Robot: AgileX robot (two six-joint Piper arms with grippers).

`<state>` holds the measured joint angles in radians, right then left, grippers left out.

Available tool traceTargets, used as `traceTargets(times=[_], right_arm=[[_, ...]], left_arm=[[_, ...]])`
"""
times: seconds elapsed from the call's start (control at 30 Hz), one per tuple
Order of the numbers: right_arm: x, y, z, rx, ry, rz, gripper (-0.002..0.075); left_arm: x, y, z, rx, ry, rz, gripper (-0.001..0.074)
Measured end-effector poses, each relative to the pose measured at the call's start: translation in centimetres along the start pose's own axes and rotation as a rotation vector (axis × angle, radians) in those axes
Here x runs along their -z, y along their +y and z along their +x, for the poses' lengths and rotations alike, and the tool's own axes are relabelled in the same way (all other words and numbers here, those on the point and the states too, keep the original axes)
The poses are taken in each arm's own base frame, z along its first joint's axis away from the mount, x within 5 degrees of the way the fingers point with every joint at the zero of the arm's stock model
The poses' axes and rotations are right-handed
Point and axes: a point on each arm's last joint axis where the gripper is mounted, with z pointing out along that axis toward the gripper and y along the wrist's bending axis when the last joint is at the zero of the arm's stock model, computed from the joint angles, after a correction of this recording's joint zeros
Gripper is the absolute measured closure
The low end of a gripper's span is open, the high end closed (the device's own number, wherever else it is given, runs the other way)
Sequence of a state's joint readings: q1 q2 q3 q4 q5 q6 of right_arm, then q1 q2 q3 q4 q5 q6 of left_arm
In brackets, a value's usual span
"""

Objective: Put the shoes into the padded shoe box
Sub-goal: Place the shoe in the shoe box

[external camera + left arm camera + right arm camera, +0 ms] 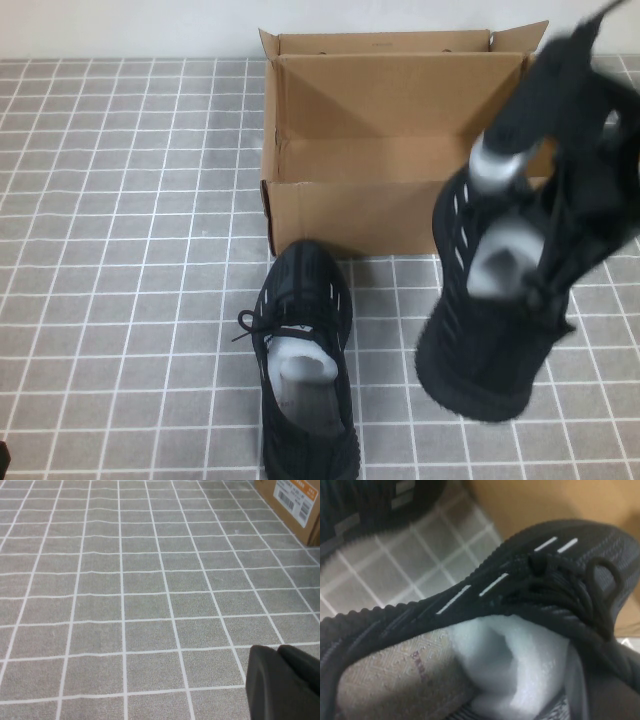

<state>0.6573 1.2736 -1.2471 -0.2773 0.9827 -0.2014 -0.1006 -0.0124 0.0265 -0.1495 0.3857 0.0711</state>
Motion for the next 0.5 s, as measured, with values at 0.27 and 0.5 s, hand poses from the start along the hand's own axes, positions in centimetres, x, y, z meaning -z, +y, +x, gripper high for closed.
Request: traceTargets(times=[0.27, 0.5], right_arm=[[4.6, -1.6, -3.0, -0.138, -0.118, -0.01, 0.073], [3.4, -2.2, -5.3, -0.249, -0.113, -0.004, 0.073]], left_arm=[[0.0, 0.0, 0.0, 0.0, 0.0, 0.0, 0.0738], [0.0, 0.0, 0.0, 0.0, 0.0, 0.0, 0.0738]])
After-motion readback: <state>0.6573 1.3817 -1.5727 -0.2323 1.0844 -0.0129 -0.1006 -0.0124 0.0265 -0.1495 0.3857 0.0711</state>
